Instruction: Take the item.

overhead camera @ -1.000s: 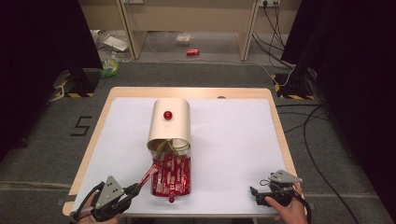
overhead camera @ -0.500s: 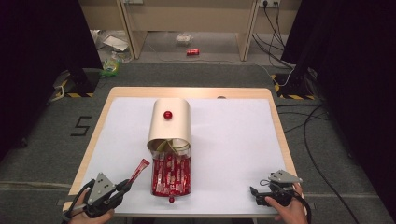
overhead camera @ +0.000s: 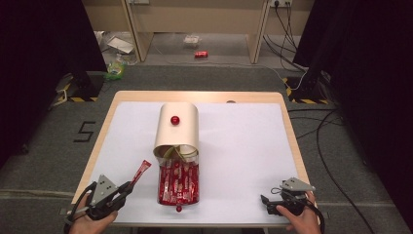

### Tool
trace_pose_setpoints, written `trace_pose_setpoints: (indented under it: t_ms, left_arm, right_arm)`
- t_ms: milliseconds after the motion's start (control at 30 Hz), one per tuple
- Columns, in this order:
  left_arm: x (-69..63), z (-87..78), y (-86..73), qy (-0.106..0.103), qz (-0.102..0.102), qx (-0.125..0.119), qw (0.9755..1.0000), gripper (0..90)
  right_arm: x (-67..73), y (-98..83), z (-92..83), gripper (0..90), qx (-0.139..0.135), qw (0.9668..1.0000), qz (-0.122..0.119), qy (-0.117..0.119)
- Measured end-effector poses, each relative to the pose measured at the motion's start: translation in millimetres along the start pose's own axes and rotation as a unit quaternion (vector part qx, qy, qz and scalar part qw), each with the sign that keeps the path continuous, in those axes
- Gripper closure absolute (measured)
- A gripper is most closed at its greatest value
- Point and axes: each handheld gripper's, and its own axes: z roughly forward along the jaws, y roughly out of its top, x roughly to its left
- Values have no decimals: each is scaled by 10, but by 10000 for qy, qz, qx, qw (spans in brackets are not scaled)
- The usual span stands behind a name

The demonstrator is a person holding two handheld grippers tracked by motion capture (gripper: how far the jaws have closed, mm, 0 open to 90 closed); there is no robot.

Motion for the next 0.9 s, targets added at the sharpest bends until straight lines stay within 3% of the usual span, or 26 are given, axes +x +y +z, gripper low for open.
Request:
trace_pose_setpoints:
  t_ms: [567,900]
  left_arm:
    - [197,231,86,243,-241,-94,9994,828]
    - [382,409,143,421,-475,-63,9980,826]
  right_arm:
    - [0,-1,0,12,-4,10000,-1,-2]
    - [-1,-1,0,11,-5,10000,-8,-3]
